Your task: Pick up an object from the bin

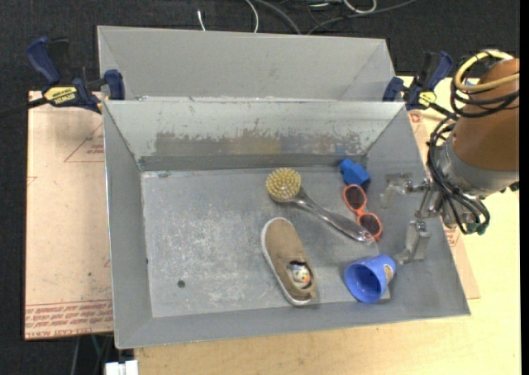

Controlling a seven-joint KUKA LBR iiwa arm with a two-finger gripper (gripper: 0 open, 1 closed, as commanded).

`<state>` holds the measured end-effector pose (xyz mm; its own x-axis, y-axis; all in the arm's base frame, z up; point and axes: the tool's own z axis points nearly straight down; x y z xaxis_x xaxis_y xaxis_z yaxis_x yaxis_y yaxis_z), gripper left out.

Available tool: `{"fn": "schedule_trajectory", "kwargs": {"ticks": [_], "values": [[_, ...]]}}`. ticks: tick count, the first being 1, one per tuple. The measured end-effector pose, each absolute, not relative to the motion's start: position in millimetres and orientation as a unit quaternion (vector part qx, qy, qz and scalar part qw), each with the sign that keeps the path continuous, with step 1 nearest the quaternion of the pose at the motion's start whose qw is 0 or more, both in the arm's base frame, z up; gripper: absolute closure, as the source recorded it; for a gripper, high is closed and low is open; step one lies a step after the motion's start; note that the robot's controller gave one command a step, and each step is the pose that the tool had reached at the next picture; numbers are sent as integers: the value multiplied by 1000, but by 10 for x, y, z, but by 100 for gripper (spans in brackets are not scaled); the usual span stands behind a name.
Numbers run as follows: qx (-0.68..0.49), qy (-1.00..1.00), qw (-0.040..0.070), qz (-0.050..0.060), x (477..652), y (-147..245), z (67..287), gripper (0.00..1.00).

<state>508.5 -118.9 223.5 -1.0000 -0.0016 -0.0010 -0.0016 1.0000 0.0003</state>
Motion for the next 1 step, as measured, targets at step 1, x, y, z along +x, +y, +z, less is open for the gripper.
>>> {"fn": "schedule_trajectory", "kwargs": {"ticks": [1], "values": [[-1,1000,1,0,5085,-1189,2235,100]]}}
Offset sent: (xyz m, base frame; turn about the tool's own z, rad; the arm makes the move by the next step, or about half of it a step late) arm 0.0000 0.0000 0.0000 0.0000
